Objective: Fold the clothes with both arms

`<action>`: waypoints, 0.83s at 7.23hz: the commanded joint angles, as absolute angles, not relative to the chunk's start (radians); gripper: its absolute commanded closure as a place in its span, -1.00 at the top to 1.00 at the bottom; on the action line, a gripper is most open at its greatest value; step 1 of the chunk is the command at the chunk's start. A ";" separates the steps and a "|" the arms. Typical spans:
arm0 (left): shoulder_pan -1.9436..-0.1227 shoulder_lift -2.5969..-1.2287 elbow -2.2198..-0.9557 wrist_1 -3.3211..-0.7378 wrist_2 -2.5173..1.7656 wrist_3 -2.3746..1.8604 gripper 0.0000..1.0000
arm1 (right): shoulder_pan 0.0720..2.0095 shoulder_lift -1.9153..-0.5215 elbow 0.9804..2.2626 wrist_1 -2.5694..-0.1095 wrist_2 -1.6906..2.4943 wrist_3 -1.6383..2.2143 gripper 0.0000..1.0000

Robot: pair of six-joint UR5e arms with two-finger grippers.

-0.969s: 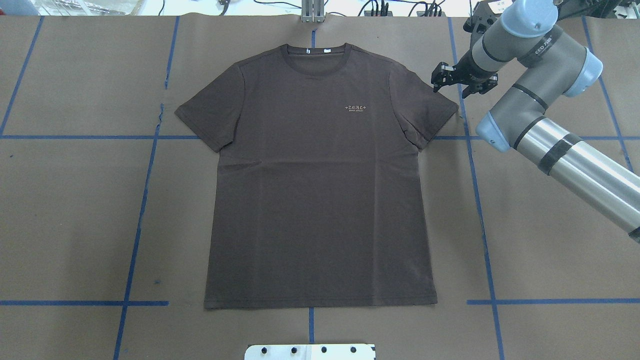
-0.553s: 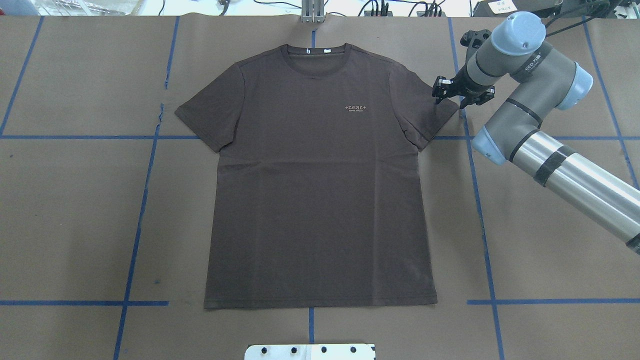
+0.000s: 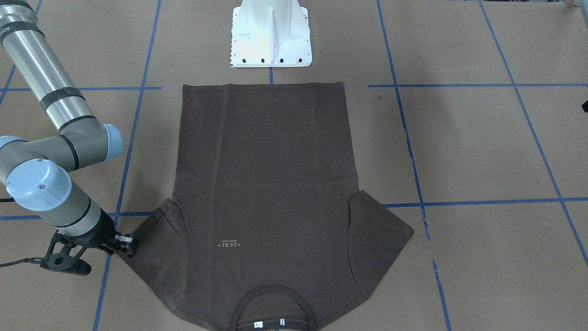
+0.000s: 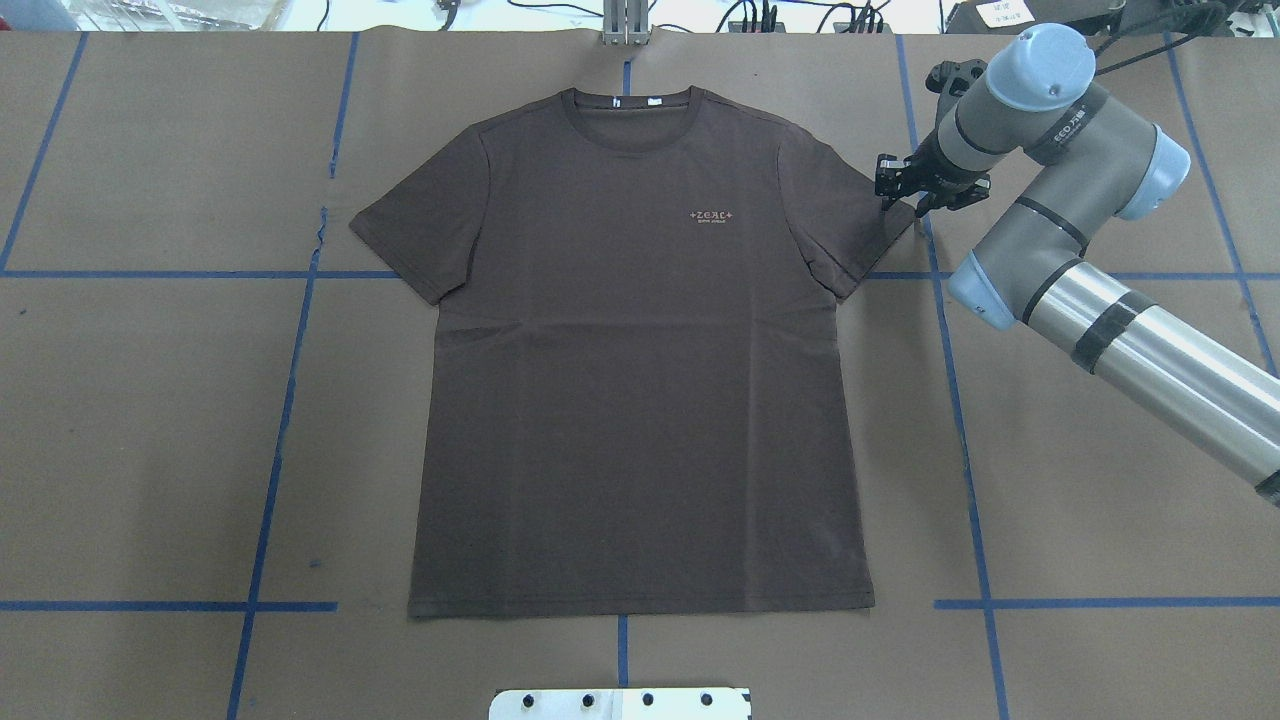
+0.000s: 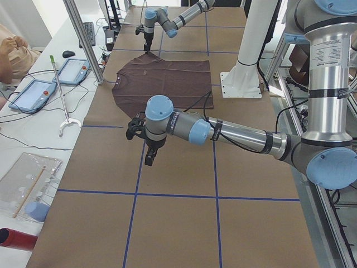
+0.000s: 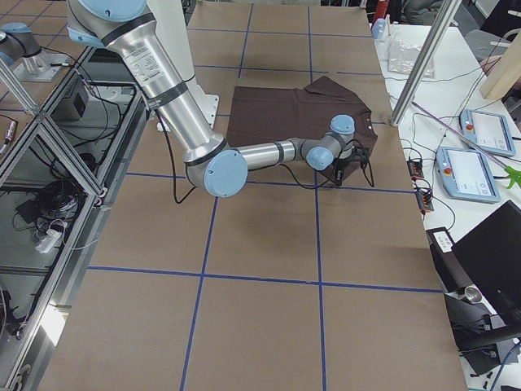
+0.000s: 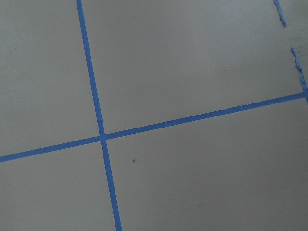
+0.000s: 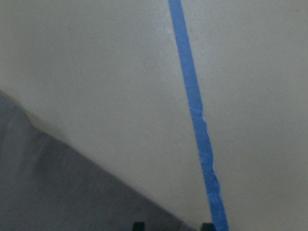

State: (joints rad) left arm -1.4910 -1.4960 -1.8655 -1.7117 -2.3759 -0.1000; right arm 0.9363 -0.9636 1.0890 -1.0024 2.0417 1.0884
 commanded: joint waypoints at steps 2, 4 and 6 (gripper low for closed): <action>-1.491 -1.503 -1.867 -1.707 -2.375 -0.101 1.00 | 0.936 -0.944 1.095 -1.008 2.042 1.113 -1.00; -1.491 -1.509 -1.867 -1.707 -2.375 -0.101 1.00 | 0.924 -0.869 1.094 -1.012 2.042 1.233 -1.00; -1.491 -1.511 -1.867 -1.707 -2.376 -0.103 1.00 | 0.846 -0.757 1.088 -1.099 1.976 1.380 -1.00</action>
State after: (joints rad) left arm -1.4910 -1.5099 -1.8661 -1.7075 -2.3756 -0.1024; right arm 0.8898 -0.8228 1.0917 -1.0508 2.0242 1.3024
